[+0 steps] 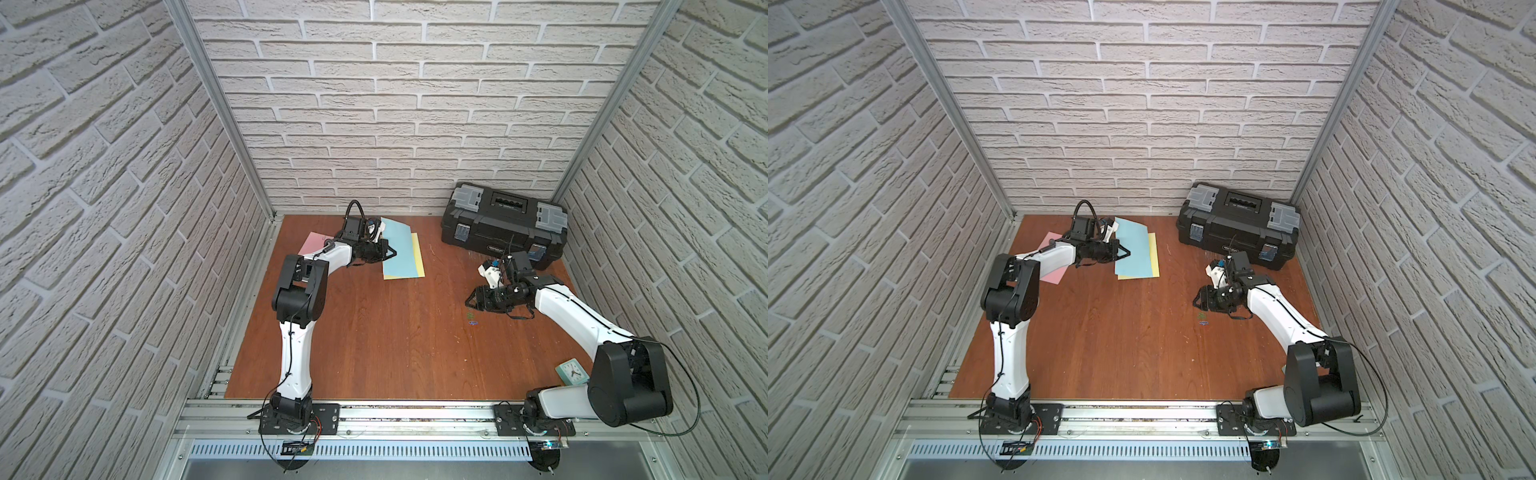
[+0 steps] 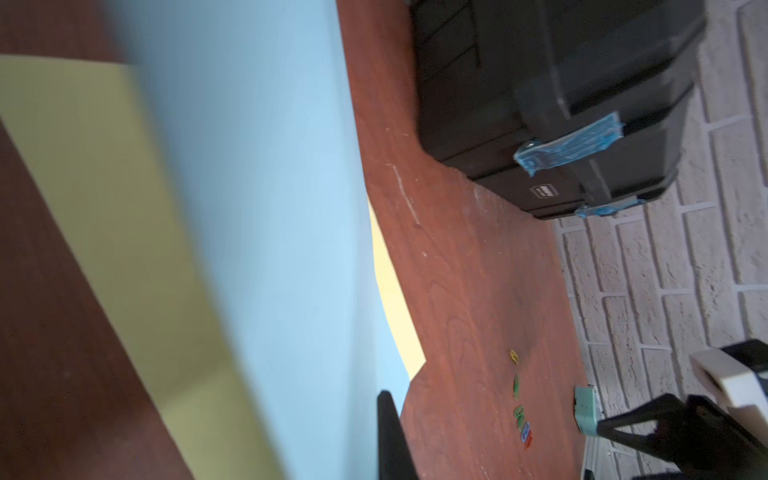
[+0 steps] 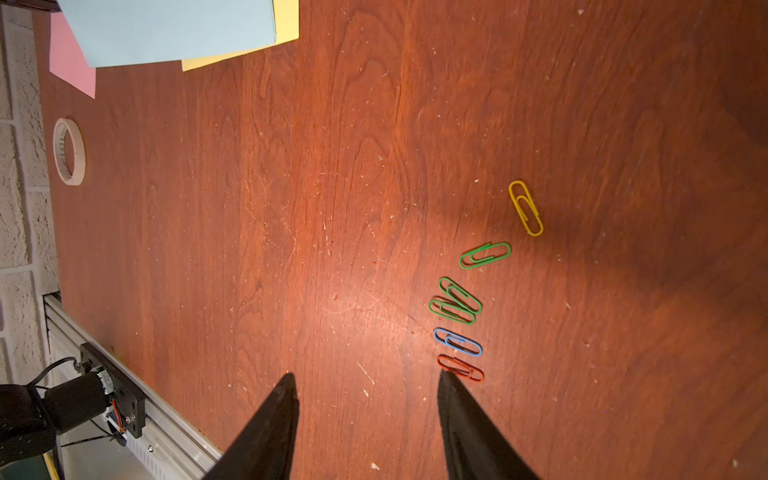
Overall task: Unclip the paperclips from the documents
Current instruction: Place the document at the document.
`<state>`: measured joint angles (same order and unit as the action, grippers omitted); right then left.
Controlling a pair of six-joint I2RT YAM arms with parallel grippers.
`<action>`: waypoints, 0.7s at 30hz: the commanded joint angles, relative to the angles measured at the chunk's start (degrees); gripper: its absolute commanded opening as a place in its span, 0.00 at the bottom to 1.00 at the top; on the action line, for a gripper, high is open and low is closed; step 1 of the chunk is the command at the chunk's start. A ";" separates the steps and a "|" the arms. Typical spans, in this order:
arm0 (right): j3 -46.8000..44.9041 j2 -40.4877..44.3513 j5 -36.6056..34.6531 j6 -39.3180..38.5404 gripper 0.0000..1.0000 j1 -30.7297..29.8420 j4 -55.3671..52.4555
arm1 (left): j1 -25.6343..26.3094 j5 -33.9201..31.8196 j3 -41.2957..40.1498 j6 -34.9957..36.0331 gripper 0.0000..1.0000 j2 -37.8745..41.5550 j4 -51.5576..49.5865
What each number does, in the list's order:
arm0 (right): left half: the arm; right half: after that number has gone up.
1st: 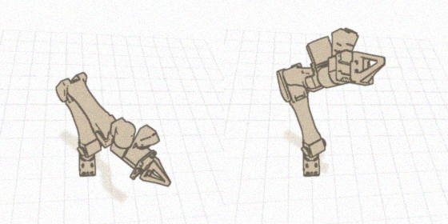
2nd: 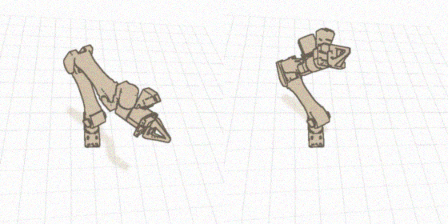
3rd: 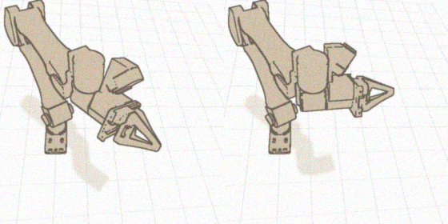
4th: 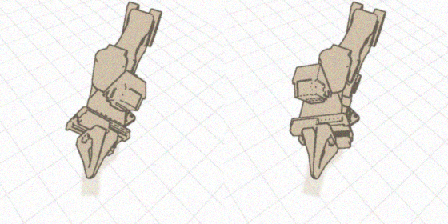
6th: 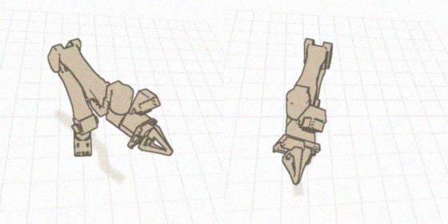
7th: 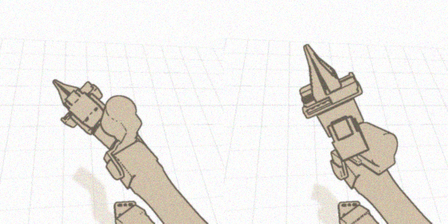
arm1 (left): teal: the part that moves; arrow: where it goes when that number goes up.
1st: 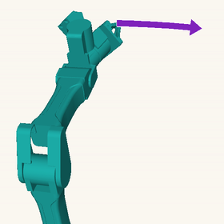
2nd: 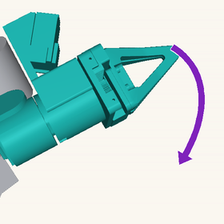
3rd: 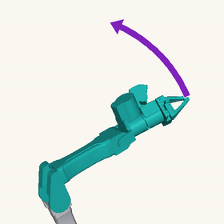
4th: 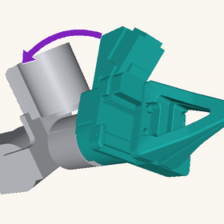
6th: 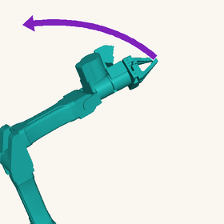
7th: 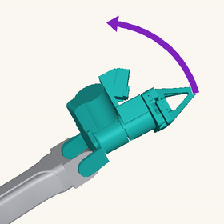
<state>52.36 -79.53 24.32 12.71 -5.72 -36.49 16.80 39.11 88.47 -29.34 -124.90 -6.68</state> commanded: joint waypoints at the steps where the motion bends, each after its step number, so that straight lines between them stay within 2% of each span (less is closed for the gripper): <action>1: 0.99 1.43 1.15 0.47 0.56 0.18 -0.21 | 0.26 -4.52 2.28 1.38 0.00 -1.47 -5.67; 6: 0.99 1.12 1.75 0.69 0.56 0.18 0.28 | 0.23 -7.16 3.47 2.33 0.00 -2.28 -8.87; 13: 1.40 0.95 2.14 0.48 0.57 0.18 0.28 | 0.00 -11.31 1.95 3.23 0.37 -0.68 -10.22; 21: 0.83 1.24 2.46 0.39 0.57 0.09 0.45 | -0.73 -18.02 -4.40 3.51 0.56 6.45 -9.66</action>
<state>52.36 -79.48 25.80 13.13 -5.72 -36.49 16.47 25.12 86.11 -26.63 -122.91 -15.64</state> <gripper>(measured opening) 0.573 0.553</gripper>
